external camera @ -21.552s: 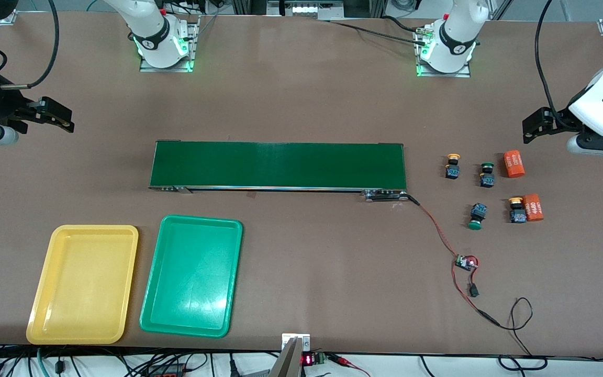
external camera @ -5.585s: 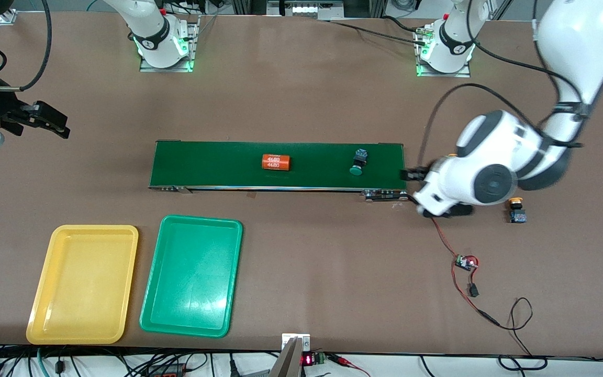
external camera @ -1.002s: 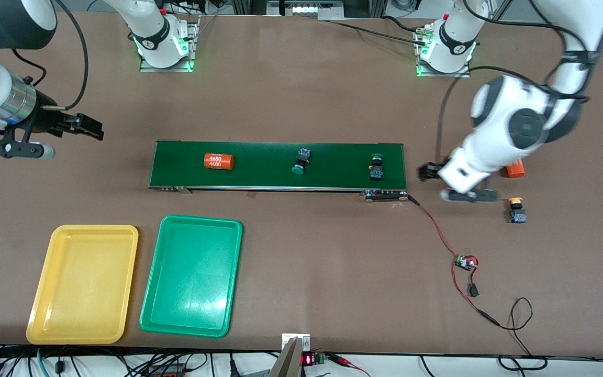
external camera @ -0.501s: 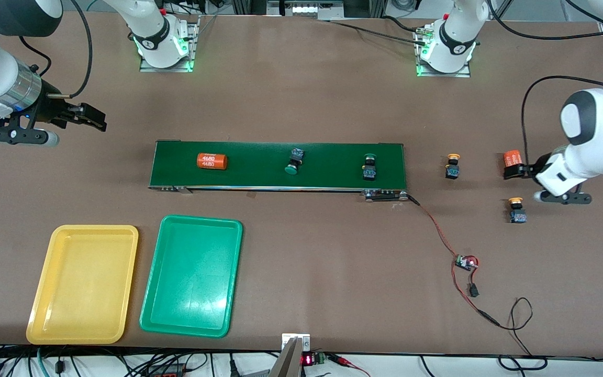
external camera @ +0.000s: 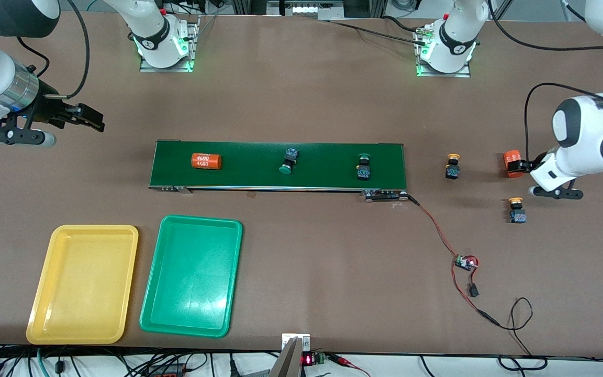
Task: Sort buttons by color to trays
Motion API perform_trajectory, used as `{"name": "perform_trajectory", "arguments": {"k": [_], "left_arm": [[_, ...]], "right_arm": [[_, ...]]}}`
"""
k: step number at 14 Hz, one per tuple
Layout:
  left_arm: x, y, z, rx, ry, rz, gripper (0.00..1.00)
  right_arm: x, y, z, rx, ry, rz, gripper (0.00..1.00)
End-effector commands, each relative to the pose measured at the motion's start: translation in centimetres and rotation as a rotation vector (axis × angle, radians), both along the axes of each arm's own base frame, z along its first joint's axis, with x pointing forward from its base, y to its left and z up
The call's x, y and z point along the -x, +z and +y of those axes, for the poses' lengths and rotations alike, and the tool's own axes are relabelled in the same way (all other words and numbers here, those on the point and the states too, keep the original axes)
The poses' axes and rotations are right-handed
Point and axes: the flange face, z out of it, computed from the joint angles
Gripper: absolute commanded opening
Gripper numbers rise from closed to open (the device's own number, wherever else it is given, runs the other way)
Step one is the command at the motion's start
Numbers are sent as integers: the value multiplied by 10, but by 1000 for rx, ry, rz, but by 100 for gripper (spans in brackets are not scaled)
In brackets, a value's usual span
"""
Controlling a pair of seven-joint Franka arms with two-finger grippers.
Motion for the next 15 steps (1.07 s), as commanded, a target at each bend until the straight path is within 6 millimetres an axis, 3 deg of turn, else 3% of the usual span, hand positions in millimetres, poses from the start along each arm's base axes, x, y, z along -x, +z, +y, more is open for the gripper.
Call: {"name": "perform_trajectory", "arguments": {"k": [1, 3, 4, 6, 8, 9, 11, 15], "left_arm": [[11, -23, 5, 4, 16, 25, 100], [15, -26, 4, 6, 19, 34, 97], [17, -28, 4, 7, 19, 40, 88], [27, -35, 10, 9, 34, 65, 51], [25, -29, 12, 9, 21, 63, 22], [24, -25, 12, 10, 7, 62, 16], [21, -5, 2, 22, -23, 89, 13], [-23, 57, -96, 51, -188, 157, 14]], "right_arm": [[5, 2, -3, -6, -6, -13, 100], [4, 3, -3, -9, -7, -15, 100], [5, 3, 2, -11, 2, -15, 100], [5, 3, 15, -12, 9, -17, 100], [6, 2, 21, -14, 15, -35, 100], [6, 3, 28, -12, 0, -44, 100], [5, -5, 48, -1, -54, -51, 100], [9, -53, 103, 1, 6, -68, 100]]}}
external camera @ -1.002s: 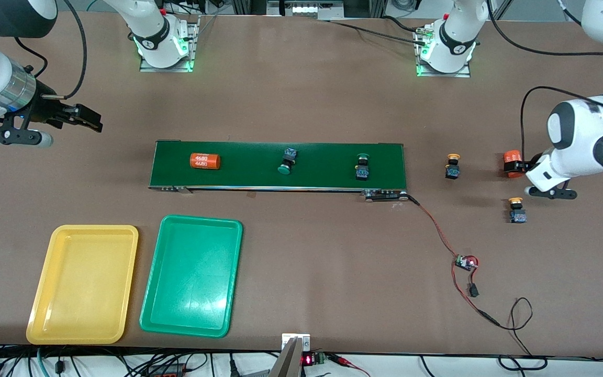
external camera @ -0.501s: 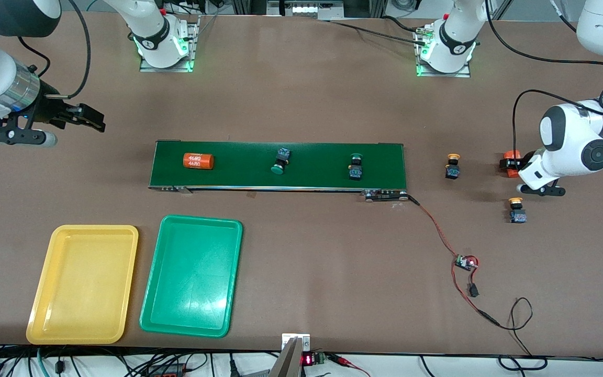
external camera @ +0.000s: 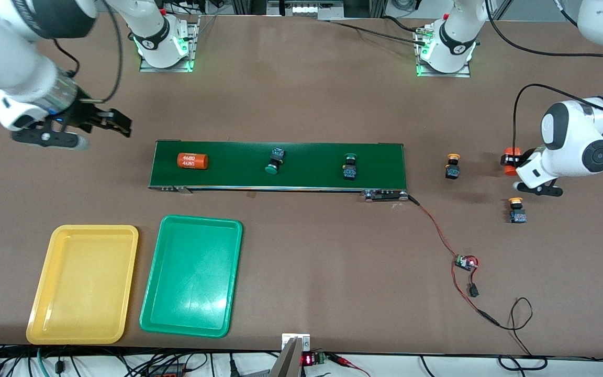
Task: Sort buttons by color to trays
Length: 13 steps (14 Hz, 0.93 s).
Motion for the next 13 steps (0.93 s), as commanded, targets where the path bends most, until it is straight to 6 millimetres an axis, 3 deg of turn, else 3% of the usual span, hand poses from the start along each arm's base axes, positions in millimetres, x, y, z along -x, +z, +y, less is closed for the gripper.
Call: {"name": "perform_trajectory", "arguments": {"k": [1, 3, 5, 8, 13], "left_arm": [[-24, 47, -75, 41, -123, 38, 14], [-28, 72, -152, 95, -245, 73, 14], [-22, 82, -213, 130, -361, 59, 14], [-20, 86, -261, 229, -559, -8, 14], [-11, 90, -314, 351, -909, -76, 17]], "right_arm": [[10, -37, 29, -5, -37, -29, 100], [24, -59, 61, -2, -48, -43, 100], [32, -74, 77, 3, -51, -36, 100], [34, -96, 103, -3, -30, -20, 100], [41, -117, 131, -11, -69, -27, 100]]}}
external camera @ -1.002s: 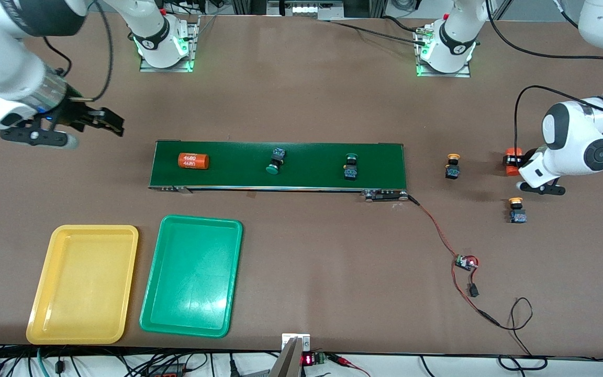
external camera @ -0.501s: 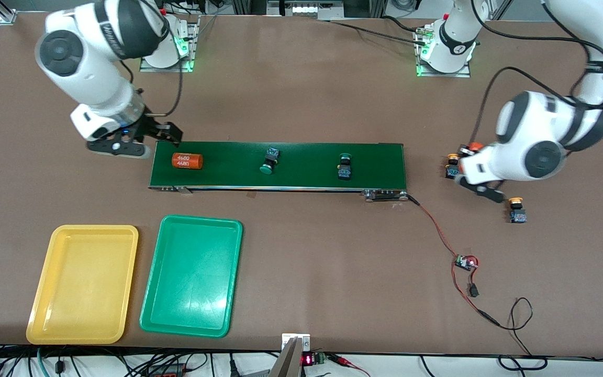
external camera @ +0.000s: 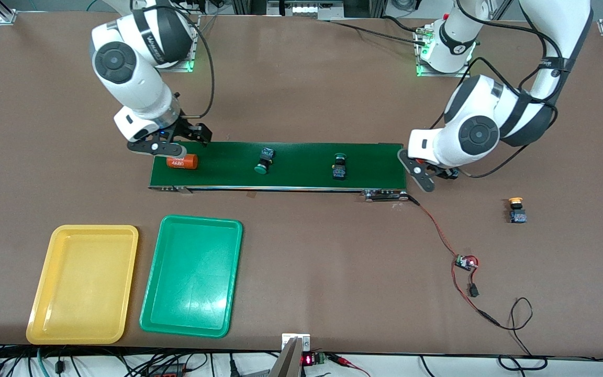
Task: Sort buttons by color to trays
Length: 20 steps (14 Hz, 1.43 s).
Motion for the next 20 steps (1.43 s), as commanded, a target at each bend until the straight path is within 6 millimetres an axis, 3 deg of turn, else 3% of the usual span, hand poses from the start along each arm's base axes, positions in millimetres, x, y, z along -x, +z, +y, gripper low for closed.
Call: {"name": "perform_trajectory", "arguments": {"k": [1, 3, 5, 6, 9, 10, 11, 12, 16, 20], "left_arm": [[6, -4, -20, 80, -167, -15, 15], [8, -20, -30, 124, -239, -40, 14], [19, -44, -56, 178, -336, -86, 10], [27, -48, -68, 187, -369, -108, 9], [26, -50, -72, 183, -447, -149, 11], [27, -50, -72, 184, -447, -150, 26], [28, -52, -71, 183, -448, -146, 93], [30, -52, -71, 179, -450, -146, 100], [26, -42, -69, 171, -430, -155, 100], [24, -8, -50, 121, -337, -130, 100]], "right_arm": [[1, -8, 7, -9, -49, -13, 100], [1, -12, 12, -15, -72, -21, 100], [-1, -19, 16, -17, -93, -16, 100], [-1, -23, 18, -20, -112, -18, 100], [-2, -31, 25, -29, -173, -24, 100], [-1, -35, 27, -27, -169, -19, 100], [-1, -37, 27, -25, -166, -16, 100], [-1, -39, 28, -23, -163, -15, 100], [-2, -40, 28, -21, -140, -22, 100], [-2, -46, 28, -22, -108, -13, 100]]}}
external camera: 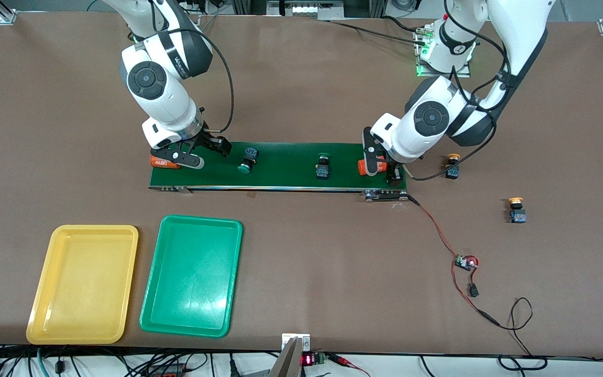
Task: Sort buttons by color to trays
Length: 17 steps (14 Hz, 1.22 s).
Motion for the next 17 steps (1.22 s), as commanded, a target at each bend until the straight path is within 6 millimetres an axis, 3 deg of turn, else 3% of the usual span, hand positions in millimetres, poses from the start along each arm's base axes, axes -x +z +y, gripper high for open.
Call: {"name": "perform_trajectory", "arguments": {"k": [1, 3, 7, 9, 13, 16, 17], "left_arm": [[-2, 33, 22, -39, 113, -3, 100], [-6, 43, 36, -55, 272, 7, 100], [-24, 57, 83, -108, 576, -13, 100], [-31, 54, 107, -128, 722, -8, 100], [-39, 37, 166, -184, 941, 28, 100], [-42, 7, 214, -233, 1056, 81, 100], [-36, -4, 219, -253, 1074, 104, 100]], "right_arm": [[1, -10, 3, 2, 22, -4, 100], [1, -18, 4, 0, 23, 2, 100], [2, -31, 6, 1, 30, 10, 100], [0, -39, 8, -7, 30, 6, 100], [-6, -62, 11, -34, 23, -10, 100], [-5, -71, 13, -36, 23, -4, 100], [-5, -71, 14, -36, 25, -4, 100]]}}
